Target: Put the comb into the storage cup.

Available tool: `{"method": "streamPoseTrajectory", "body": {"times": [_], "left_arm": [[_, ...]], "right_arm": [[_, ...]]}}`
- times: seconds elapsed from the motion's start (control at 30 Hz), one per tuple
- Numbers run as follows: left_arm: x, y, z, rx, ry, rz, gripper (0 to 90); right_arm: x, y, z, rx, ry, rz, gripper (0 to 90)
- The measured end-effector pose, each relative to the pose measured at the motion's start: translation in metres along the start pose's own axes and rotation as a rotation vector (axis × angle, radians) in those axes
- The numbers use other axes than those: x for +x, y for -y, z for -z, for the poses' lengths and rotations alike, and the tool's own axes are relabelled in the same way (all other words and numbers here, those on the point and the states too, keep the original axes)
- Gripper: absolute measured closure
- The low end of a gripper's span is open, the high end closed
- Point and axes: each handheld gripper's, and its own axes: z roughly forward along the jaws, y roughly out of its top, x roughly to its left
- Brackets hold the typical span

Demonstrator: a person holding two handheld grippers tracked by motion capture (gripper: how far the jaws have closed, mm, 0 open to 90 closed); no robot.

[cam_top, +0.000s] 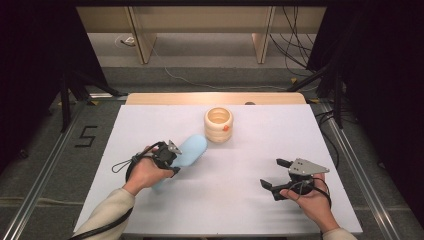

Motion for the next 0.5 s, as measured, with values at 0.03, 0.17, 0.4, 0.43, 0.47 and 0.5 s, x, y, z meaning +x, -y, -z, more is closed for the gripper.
{"method": "streamPoseTrajectory", "body": {"times": [0.03,0.17,0.4,0.43,0.47,0.5], "left_arm": [[-0.0004,0.0000,0.0002,-0.008,-0.007,0.000,69.5],[-0.0014,-0.0004,0.0025,-0.030,-0.015,0.001,69.5],[-0.0038,-0.0012,0.0056,-0.073,-0.027,0.009,69.4],[-0.0039,-0.0011,0.0056,-0.077,-0.029,0.010,69.5],[-0.0040,-0.0010,0.0056,-0.078,-0.028,0.011,69.5],[-0.0042,-0.0009,0.0056,-0.083,-0.030,0.014,69.5]], "right_arm": [[0.0000,0.0000,-0.0001,0.000,0.000,0.001,4.8],[0.0003,-0.0002,0.0002,-0.001,-0.002,0.002,4.8],[0.0000,-0.0001,0.0002,-0.001,0.000,0.000,4.8],[0.0000,-0.0001,0.0002,-0.001,0.000,0.001,4.8],[0.0000,-0.0001,0.0003,-0.001,0.000,0.000,4.8],[0.0000,-0.0001,0.0005,-0.001,0.000,-0.001,4.8]]}}
